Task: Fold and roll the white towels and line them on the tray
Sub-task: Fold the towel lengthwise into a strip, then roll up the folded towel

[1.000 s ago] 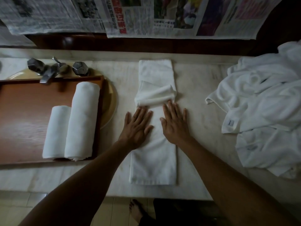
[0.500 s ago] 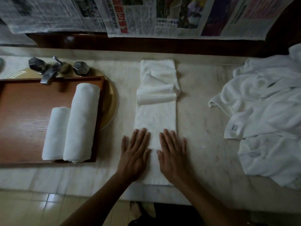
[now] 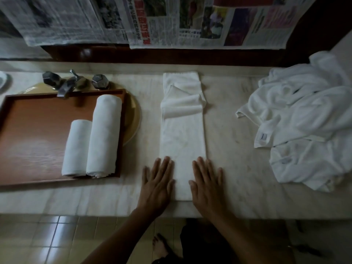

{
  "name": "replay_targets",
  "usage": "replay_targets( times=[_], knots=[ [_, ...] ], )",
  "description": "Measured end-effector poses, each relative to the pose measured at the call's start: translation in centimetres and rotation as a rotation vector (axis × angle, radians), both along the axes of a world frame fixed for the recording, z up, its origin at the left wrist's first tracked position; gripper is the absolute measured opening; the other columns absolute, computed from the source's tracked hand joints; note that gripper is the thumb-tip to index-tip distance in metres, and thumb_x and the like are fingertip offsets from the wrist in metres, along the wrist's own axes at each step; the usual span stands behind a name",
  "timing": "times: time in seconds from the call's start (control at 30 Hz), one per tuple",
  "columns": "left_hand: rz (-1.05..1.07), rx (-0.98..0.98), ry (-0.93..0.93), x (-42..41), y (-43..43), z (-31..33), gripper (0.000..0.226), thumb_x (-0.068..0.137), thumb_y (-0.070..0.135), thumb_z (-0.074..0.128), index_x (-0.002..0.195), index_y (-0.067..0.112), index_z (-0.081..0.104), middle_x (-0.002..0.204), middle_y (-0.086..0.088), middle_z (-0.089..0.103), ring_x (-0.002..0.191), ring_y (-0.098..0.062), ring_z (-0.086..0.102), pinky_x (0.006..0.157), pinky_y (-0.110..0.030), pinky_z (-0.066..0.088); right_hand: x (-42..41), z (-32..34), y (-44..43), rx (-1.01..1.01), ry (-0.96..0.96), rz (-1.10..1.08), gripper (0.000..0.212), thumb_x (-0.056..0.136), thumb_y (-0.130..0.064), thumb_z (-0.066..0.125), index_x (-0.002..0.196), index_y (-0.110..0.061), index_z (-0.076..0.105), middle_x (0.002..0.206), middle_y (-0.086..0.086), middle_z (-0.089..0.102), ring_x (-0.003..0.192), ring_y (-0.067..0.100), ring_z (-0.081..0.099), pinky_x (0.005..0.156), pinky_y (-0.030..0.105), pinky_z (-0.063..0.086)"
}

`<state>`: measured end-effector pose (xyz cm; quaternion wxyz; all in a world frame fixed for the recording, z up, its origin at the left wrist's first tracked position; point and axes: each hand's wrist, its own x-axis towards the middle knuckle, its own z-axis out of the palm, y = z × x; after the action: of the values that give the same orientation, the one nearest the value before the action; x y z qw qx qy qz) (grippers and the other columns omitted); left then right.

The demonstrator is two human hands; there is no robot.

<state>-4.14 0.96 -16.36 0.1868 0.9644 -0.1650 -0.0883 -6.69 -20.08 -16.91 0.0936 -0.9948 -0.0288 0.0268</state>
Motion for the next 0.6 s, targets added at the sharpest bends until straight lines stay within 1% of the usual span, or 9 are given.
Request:
replay_targets(
  times=[0.07,0.17,0.23,0.3,0.37,0.4,0.47,0.53,0.6],
  knots=[
    [0.052,0.017,0.006,0.2,2.1,-0.2,0.063,0.107,0.050,0.013,0.164,0.024,0.009,0.172,0.003,-0.002,0.158,-0.019,-0.009,0.125,-0.061,0.010,-0.8,-0.2,-1.2,-0.016,0.018,-0.035,0.065,0.105,-0.050,0.021,0.163,-0.019,0.020,0.171,0.003,0.013,0.157,0.027,0.012,0.122,0.062,0.013],
    [0.099,0.010,-0.035,-0.9,4.5,0.2,0.064,0.106,0.045,0.020,0.163,0.015,0.019,0.171,-0.006,0.009,0.158,-0.025,0.003,0.123,-0.062,0.014,-2.0,-0.1,-2.0,0.016,0.020,-0.074,0.064,0.106,-0.049,0.024,0.162,-0.017,0.025,0.169,0.006,0.019,0.156,0.029,0.017,0.121,0.061,0.018],
    [0.067,0.025,-0.075,-2.6,4.9,0.5,0.063,0.106,0.039,0.023,0.162,0.013,0.021,0.170,-0.010,0.012,0.158,-0.026,0.008,0.124,-0.057,0.015,-3.1,0.1,-1.7,0.077,-0.013,-0.051,0.062,0.107,-0.047,0.025,0.162,-0.017,0.026,0.170,0.006,0.018,0.156,0.029,0.016,0.122,0.056,0.020],
    [-0.037,-0.028,-0.086,-4.8,4.6,0.6,0.058,0.107,0.035,0.024,0.161,0.013,0.028,0.169,-0.010,0.019,0.157,-0.027,0.014,0.124,-0.049,0.019,-4.8,0.2,-0.9,0.135,-0.039,0.023,0.060,0.108,-0.046,0.025,0.162,-0.019,0.026,0.171,0.003,0.014,0.158,0.025,0.011,0.125,0.049,0.015],
    [-0.203,-0.060,-0.086,-6.8,4.1,0.1,0.053,0.107,0.030,0.026,0.155,0.012,0.042,0.165,-0.010,0.031,0.154,-0.028,0.025,0.120,-0.046,0.026,-6.8,-0.3,0.1,0.151,-0.056,0.107,0.059,0.108,-0.045,0.029,0.160,-0.017,0.030,0.170,0.002,0.015,0.157,0.024,0.012,0.125,0.046,0.013],
    [-0.286,-0.071,-0.101,-7.5,4.0,-0.2,0.050,0.105,0.024,0.033,0.150,0.010,0.049,0.161,-0.011,0.039,0.151,-0.029,0.031,0.118,-0.045,0.030,-7.7,-0.7,0.4,0.134,-0.062,0.139,0.060,0.107,-0.044,0.032,0.159,-0.015,0.033,0.170,0.004,0.017,0.157,0.025,0.015,0.124,0.046,0.014],
    [-0.363,-0.106,-0.156,-8.5,4.1,-0.7,0.047,0.098,0.014,0.046,0.142,0.004,0.057,0.154,-0.014,0.048,0.145,-0.031,0.042,0.115,-0.042,0.035,-8.9,-1.4,0.6,0.103,-0.068,0.158,0.060,0.104,-0.040,0.040,0.157,-0.012,0.037,0.168,0.006,0.023,0.155,0.027,0.021,0.122,0.046,0.018],
    [-0.387,-0.105,-0.178,-8.8,4.6,-0.4,0.050,0.091,0.008,0.059,0.141,0.005,0.058,0.152,-0.013,0.051,0.142,-0.030,0.045,0.111,-0.040,0.042,-9.3,-1.4,0.4,0.100,-0.065,0.168,0.064,0.097,-0.030,0.053,0.156,-0.013,0.038,0.167,0.007,0.026,0.154,0.027,0.024,0.121,0.046,0.020],
    [-0.384,-0.075,-0.147,-8.7,5.0,0.1,0.062,0.084,0.000,0.067,0.145,0.012,0.056,0.151,-0.007,0.050,0.140,-0.024,0.046,0.107,-0.038,0.047,-9.5,-1.5,0.0,0.110,-0.048,0.187,0.078,0.082,-0.011,0.063,0.156,-0.015,0.039,0.166,0.006,0.028,0.154,0.027,0.025,0.121,0.045,0.021]
  ],
)
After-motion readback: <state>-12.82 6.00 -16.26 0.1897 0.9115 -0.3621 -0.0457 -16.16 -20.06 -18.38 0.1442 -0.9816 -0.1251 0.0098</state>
